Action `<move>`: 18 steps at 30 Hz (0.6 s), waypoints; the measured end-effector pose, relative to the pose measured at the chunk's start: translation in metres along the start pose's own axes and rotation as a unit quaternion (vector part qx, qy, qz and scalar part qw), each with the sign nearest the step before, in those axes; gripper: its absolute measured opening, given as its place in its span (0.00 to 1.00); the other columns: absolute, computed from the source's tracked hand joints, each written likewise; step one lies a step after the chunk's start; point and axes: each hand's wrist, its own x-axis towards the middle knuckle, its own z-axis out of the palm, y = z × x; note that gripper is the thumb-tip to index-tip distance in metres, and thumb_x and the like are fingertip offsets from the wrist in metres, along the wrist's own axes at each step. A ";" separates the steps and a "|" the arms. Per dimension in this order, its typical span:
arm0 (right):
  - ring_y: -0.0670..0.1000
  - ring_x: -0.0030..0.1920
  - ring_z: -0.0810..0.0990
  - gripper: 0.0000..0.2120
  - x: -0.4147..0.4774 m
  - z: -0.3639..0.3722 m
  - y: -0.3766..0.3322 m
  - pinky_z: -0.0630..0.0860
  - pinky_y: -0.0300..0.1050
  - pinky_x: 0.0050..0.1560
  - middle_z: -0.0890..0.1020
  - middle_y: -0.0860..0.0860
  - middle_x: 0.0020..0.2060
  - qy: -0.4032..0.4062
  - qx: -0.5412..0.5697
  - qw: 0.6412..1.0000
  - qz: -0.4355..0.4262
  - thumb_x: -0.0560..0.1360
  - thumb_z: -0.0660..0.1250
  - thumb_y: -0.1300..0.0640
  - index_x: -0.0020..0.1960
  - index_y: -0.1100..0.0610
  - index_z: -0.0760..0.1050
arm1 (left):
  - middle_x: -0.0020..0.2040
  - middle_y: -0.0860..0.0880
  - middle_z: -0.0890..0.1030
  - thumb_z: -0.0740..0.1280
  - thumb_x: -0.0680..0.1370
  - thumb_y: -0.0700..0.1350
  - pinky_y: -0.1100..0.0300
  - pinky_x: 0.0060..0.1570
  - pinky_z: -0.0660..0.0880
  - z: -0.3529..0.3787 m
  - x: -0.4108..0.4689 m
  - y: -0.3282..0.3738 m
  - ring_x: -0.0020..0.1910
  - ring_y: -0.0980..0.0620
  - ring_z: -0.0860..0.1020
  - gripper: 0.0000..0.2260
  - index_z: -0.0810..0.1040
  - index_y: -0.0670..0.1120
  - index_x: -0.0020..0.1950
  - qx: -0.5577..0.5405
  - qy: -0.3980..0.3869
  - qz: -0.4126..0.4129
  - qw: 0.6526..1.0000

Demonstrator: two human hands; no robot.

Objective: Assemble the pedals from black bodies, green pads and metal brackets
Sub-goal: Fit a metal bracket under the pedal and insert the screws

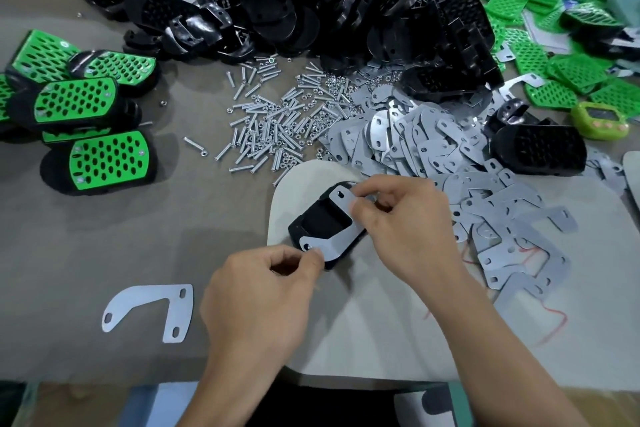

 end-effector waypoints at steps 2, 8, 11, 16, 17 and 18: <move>0.46 0.28 0.71 0.04 -0.001 0.001 0.000 0.66 0.42 0.34 0.73 0.41 0.23 0.001 -0.030 0.999 -0.012 0.72 0.70 0.55 0.41 0.45 0.80 | 0.31 0.66 0.80 0.68 0.72 0.68 0.59 0.33 0.70 -0.001 0.001 -0.001 0.33 0.60 0.79 0.03 0.79 0.73 0.40 0.016 -0.017 0.000 1.000; 0.48 0.28 0.69 0.02 0.005 -0.004 -0.003 0.66 0.44 0.33 0.73 0.36 0.25 -0.037 -0.092 0.995 -0.025 0.74 0.69 0.50 0.43 0.47 0.76 | 0.32 0.62 0.82 0.59 0.66 0.69 0.58 0.38 0.75 -0.004 0.008 0.001 0.36 0.56 0.80 0.12 0.80 0.71 0.41 0.060 -0.050 0.008 0.997; 0.46 0.27 0.67 0.03 0.008 -0.002 -0.004 0.63 0.42 0.33 0.73 0.32 0.25 -0.040 -0.103 0.994 -0.012 0.72 0.70 0.49 0.43 0.46 0.76 | 0.30 0.58 0.81 0.60 0.66 0.70 0.57 0.35 0.73 -0.010 0.016 -0.002 0.34 0.55 0.79 0.16 0.82 0.64 0.40 0.060 -0.077 0.014 0.995; 0.44 0.26 0.67 0.07 0.003 0.007 0.000 0.62 0.41 0.34 0.71 0.31 0.23 -0.001 -0.060 0.998 0.010 0.73 0.72 0.52 0.50 0.43 0.80 | 0.24 0.58 0.74 0.64 0.65 0.70 0.58 0.31 0.64 -0.014 0.021 -0.002 0.28 0.56 0.73 0.16 0.81 0.60 0.37 0.044 -0.083 0.020 0.995; 0.43 0.26 0.69 0.07 0.000 0.008 -0.002 0.62 0.40 0.33 0.71 0.31 0.23 0.004 -0.056 0.998 -0.003 0.73 0.71 0.54 0.49 0.44 0.81 | 0.24 0.58 0.74 0.65 0.66 0.69 0.58 0.31 0.64 -0.014 0.023 -0.003 0.27 0.57 0.73 0.15 0.80 0.60 0.37 0.044 -0.086 0.023 0.995; 0.41 0.27 0.71 0.07 -0.002 0.009 -0.002 0.61 0.39 0.32 0.71 0.32 0.22 0.009 -0.052 0.999 -0.012 0.74 0.71 0.56 0.48 0.45 0.82 | 0.24 0.58 0.74 0.67 0.67 0.68 0.58 0.31 0.64 -0.013 0.024 -0.003 0.27 0.56 0.72 0.14 0.80 0.59 0.36 0.043 -0.092 0.026 0.994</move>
